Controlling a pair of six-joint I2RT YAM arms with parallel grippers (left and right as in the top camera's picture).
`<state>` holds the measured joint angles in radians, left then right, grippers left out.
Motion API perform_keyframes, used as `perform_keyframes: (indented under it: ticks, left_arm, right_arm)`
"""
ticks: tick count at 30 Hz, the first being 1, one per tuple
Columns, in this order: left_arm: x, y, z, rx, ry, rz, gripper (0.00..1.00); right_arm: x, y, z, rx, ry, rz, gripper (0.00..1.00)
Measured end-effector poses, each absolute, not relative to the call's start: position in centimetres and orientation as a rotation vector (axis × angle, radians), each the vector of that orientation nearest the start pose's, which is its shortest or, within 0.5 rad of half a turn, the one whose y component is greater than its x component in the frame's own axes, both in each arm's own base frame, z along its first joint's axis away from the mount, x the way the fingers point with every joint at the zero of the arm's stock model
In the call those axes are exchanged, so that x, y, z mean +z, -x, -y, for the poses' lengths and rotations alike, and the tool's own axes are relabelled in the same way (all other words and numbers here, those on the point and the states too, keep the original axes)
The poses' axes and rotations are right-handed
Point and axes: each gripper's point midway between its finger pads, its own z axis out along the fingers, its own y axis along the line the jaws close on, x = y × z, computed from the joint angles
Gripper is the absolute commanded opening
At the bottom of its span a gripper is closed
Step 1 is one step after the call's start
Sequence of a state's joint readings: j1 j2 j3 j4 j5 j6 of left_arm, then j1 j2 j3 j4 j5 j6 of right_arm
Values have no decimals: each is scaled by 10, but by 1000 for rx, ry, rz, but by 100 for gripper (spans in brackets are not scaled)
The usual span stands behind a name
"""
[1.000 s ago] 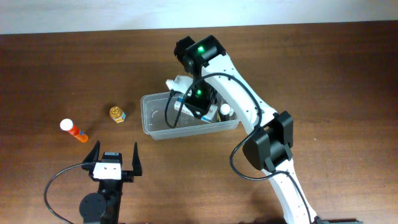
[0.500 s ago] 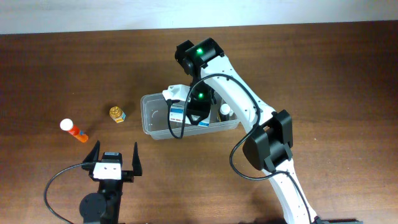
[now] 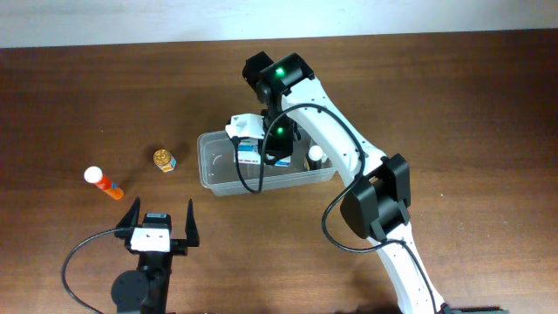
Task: Pack container
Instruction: 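Lay the Panadol box flat in the container and open the right gripper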
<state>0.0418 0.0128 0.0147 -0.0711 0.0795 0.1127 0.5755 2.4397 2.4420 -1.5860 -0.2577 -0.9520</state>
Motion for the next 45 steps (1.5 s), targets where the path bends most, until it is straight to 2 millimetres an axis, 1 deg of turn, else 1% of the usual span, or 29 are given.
perform_keyframes:
  ticks: [6, 10, 11, 14, 18, 19, 30, 31, 35, 38, 40, 41, 42, 43, 44, 45]
  left_arm:
    - [160, -246, 3, 53, -119, -1636, 99]
    - [160, -246, 3, 53, -119, -1636, 99]
    - [160, -246, 3, 53, -119, -1636, 99]
    - [160, -246, 3, 53, -119, -1636, 100]
    - [160, -246, 3, 53, -119, -1636, 99]
    - [160, -246, 3, 53, -119, -1636, 99]
    - [160, -246, 3, 53, -119, -1636, 99]
    - [160, -246, 3, 53, -119, -1636, 99]
    - [160, -246, 3, 53, -119, -1636, 99]
    - [160, -246, 3, 53, -119, -1636, 99]
    - [160, -246, 3, 53, -119, -1636, 99]
    - [160, -246, 3, 53, -119, -1636, 99]
    - [160, -246, 3, 53, -119, -1636, 99]
    - [160, -246, 3, 53, -119, -1636, 99]
    - [160, -246, 3, 53, -119, -1636, 100]
    - [160, -246, 3, 53, -119, -1636, 99]
  right_arm:
    - [104, -371, -282, 384, 2110, -2241, 32]
    - [104, -378, -273, 379, 2083, -2262, 33]
    - [103, -379, -271, 378, 2078, -2268, 37]
    - [103, -383, -267, 372, 2071, -2273, 43]
    - [103, -385, -267, 367, 2062, -2269, 44]
    - [103, -386, -267, 366, 2063, -2268, 48]
    - [103, -386, -267, 365, 2070, -2260, 50]
    - [102, -386, -267, 361, 2070, -2261, 54]
    - [102, -387, -266, 351, 2063, -2268, 61]
    - [103, -386, -266, 352, 2032, -2309, 62]
    - [109, -382, -264, 354, 2006, -2351, 66]
    - [113, -381, -265, 352, 1996, -2359, 71]
    - [119, -381, -267, 348, 1976, -2365, 73]
    - [130, -379, -269, 340, 1951, -2373, 75]
    - [137, -380, -272, 333, 1933, -2366, 75]
    - [147, -383, -276, 312, 1887, -2362, 76]
